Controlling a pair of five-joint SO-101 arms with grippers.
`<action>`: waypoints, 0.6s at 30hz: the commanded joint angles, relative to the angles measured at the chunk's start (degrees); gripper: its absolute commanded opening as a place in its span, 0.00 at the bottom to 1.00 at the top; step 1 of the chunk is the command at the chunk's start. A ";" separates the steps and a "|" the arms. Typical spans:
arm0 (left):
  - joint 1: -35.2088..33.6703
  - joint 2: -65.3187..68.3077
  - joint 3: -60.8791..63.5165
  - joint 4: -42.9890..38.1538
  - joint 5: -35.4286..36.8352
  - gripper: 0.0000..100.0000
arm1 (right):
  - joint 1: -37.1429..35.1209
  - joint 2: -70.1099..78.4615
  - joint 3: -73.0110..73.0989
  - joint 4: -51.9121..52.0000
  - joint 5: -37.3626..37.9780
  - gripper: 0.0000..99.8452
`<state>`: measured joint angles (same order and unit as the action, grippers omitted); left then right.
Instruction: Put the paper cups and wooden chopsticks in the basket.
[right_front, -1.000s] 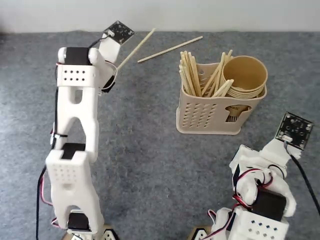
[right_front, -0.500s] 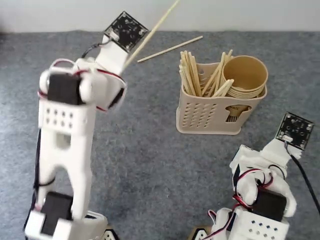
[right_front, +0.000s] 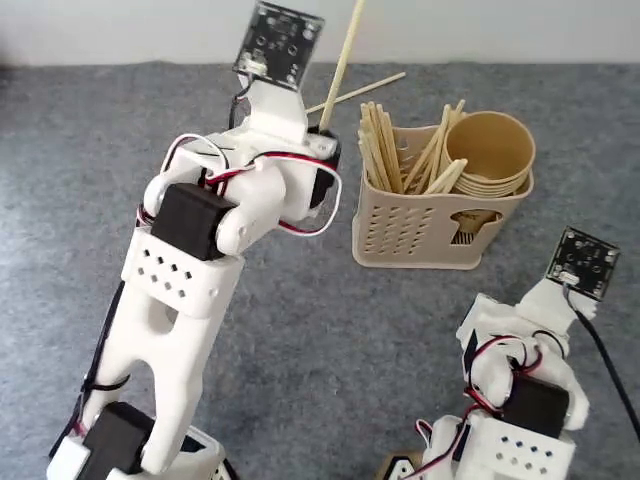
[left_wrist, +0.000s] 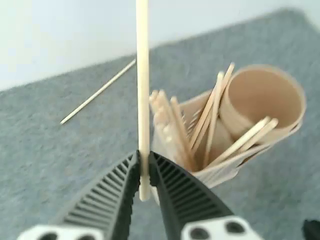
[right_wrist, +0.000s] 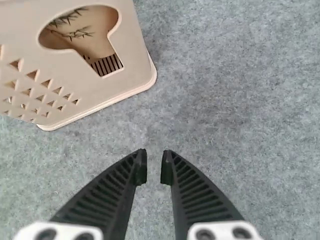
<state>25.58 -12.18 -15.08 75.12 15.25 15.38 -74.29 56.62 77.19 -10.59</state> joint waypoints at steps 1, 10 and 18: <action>3.78 -2.64 0.04 -3.25 1.32 0.01 | 0.66 -0.48 -0.44 -0.48 -0.53 0.06; 8.09 -11.87 4.18 -2.81 1.85 0.01 | 0.66 -0.48 -0.44 -0.48 -0.53 0.06; 7.65 -24.79 20.97 -14.86 -1.14 0.01 | 0.48 -0.48 -0.44 -0.48 -0.53 0.06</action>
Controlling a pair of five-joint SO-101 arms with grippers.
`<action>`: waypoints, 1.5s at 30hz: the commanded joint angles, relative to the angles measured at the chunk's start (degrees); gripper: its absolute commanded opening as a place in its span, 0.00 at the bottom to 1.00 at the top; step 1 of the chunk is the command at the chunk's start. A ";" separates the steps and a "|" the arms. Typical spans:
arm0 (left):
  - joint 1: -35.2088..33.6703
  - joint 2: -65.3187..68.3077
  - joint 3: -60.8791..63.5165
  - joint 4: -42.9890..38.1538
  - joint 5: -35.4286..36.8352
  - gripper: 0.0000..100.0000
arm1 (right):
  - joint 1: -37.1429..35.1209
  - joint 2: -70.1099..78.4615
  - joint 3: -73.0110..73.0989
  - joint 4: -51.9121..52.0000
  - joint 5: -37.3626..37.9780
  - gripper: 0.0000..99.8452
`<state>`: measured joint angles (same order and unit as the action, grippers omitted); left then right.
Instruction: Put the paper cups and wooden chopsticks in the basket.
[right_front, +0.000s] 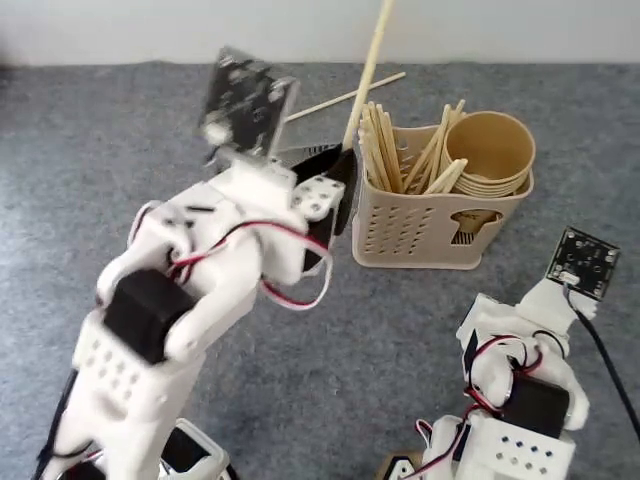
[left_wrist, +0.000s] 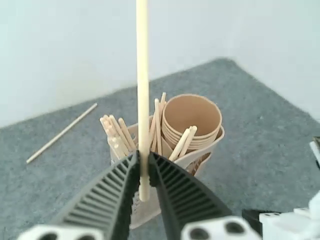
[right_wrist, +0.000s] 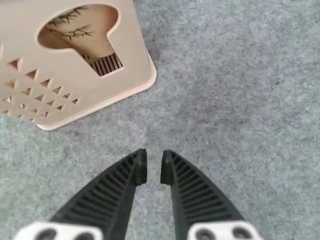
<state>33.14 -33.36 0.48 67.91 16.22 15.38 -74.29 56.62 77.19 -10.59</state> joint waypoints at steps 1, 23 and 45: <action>0.09 -4.13 8.92 -11.87 -2.37 0.01 | 0.48 -0.48 -0.44 -0.48 -0.53 0.06; 0.18 25.05 39.52 -86.95 6.51 0.01 | 0.48 -0.48 0.26 -0.40 -0.53 0.06; 2.37 18.37 51.12 -86.59 6.68 0.17 | 0.40 -0.48 1.14 -1.01 -0.53 0.06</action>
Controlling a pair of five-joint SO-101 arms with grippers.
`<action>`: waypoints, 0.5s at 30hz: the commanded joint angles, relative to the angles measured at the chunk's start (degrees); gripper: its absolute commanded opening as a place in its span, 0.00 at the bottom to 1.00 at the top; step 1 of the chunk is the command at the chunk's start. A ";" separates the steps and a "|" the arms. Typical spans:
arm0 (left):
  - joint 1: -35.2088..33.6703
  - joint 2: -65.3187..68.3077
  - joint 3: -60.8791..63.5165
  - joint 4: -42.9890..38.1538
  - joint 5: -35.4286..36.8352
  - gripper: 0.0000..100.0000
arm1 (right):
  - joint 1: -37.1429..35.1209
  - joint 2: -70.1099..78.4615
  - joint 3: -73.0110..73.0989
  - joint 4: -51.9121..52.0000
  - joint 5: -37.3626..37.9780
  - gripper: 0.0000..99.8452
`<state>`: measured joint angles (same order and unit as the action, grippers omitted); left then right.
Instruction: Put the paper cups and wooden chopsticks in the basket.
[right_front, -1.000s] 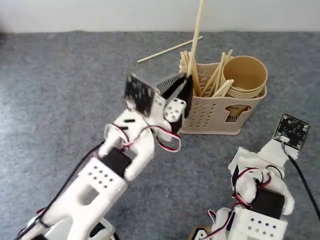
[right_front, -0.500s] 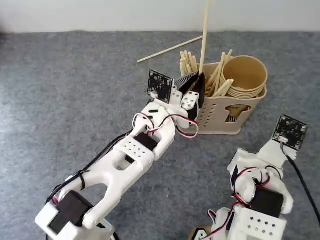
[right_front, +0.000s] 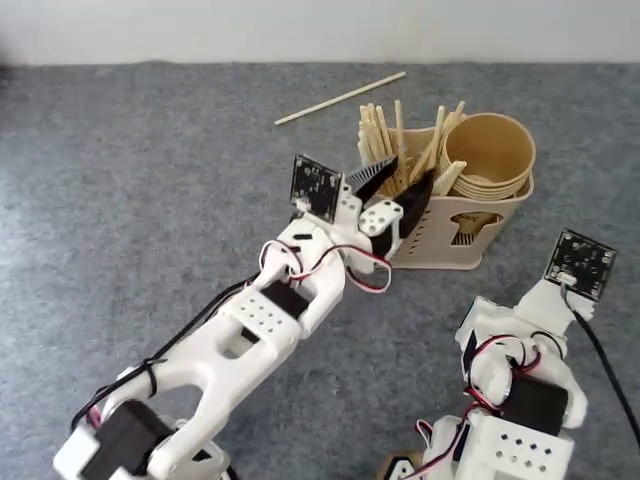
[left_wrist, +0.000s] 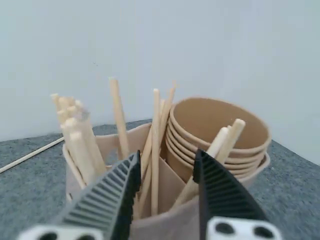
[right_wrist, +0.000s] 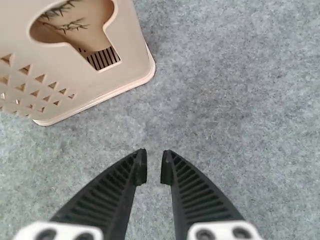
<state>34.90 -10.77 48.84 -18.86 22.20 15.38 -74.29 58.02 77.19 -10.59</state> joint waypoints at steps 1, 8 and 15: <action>0.53 -5.71 3.56 0.18 0.70 0.17 | 0.40 -0.48 -0.26 -1.01 -0.53 0.06; -5.54 -16.70 4.44 3.87 5.45 0.17 | 0.40 -0.48 -0.26 -1.01 -0.53 0.06; -17.49 -23.03 -6.73 29.45 10.11 0.18 | 0.40 -0.48 -0.26 -1.01 -0.53 0.06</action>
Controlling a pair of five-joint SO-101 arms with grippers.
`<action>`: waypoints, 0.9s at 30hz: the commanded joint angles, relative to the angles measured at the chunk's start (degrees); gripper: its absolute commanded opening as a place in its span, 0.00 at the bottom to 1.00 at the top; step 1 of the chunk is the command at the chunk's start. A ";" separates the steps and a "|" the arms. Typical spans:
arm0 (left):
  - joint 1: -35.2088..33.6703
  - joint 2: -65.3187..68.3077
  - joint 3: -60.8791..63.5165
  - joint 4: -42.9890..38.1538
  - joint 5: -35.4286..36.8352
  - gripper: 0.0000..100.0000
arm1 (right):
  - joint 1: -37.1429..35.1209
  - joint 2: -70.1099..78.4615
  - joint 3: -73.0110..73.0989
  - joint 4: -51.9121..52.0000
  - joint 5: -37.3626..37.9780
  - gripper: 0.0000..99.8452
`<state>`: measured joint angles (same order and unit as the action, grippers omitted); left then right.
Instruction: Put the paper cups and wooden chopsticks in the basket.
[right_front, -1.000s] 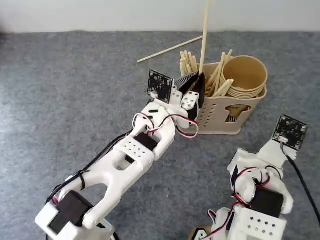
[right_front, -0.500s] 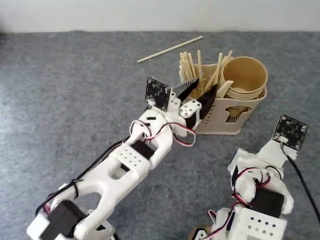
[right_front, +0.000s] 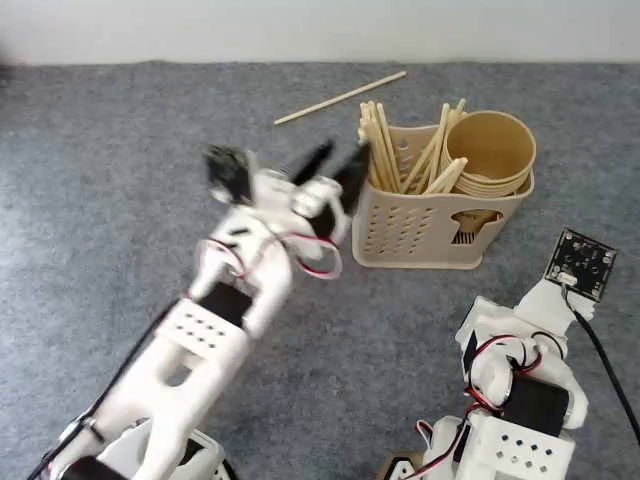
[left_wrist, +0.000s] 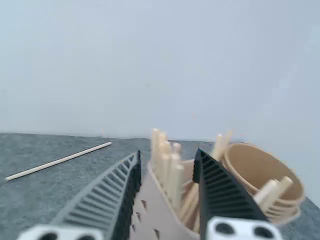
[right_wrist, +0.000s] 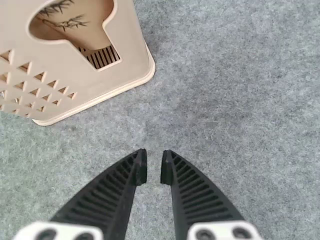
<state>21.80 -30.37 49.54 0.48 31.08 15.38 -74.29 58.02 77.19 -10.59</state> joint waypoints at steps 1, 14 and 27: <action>-5.98 -3.25 -9.54 13.27 1.23 0.18 | 0.40 -0.48 -0.26 -1.01 -0.53 0.06; -11.78 27.87 -38.20 30.86 -5.54 0.17 | 0.40 -0.48 -0.26 -1.01 -0.53 0.06; -12.92 74.55 -80.75 31.30 -12.40 0.18 | 0.40 -0.48 -0.26 -1.01 -0.53 0.06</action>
<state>9.23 37.14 -18.86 31.43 21.76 15.38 -74.29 58.02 77.19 -10.59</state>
